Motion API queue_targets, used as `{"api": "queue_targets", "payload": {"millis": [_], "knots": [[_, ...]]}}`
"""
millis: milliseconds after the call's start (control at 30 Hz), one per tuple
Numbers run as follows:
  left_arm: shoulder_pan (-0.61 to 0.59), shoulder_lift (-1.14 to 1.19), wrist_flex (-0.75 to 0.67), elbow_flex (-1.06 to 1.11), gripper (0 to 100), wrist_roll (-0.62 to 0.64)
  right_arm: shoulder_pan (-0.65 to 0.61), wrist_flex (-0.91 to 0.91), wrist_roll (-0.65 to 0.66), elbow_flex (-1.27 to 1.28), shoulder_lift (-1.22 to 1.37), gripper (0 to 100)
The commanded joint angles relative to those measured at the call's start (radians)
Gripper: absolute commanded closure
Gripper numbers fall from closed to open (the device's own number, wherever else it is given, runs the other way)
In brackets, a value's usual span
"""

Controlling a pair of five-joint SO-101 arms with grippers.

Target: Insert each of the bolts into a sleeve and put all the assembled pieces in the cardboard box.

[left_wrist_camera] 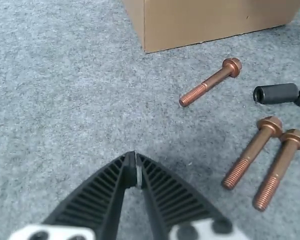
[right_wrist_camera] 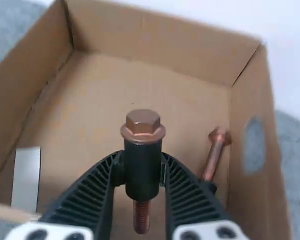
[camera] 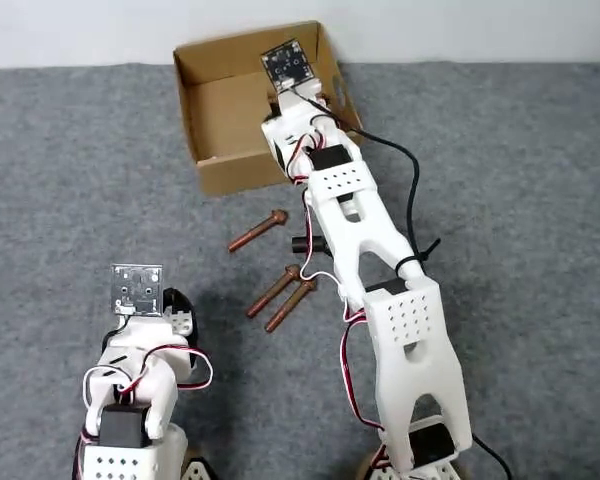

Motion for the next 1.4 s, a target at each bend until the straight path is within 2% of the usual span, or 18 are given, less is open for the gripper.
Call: {"api": "queue_targets", "payload": {"millis": [0, 333, 467, 933, 1367], "knots": [[-0.008, 0.008, 0.006, -0.005, 100, 0.005, 0.008, 0.051, 0.014, -0.074, -0.021, 89.4], [-0.017, 0.008, 0.006, -0.005, 100, 0.005, -0.008, 0.145, 0.008, -0.075, -0.087, 86.9], [-0.068, 0.008, 0.0, -0.005, 100, 0.005, -0.022, 0.266, 0.006, -0.075, -0.15, 86.9], [-0.071, 0.008, 0.0, -0.005, 100, 0.0, -0.044, 0.677, 0.005, -0.075, -0.303, 86.9], [-0.071, 0.008, 0.0, -0.005, 100, -0.002, -0.047, 1.089, 0.015, -0.075, -0.321, 86.7]]}}
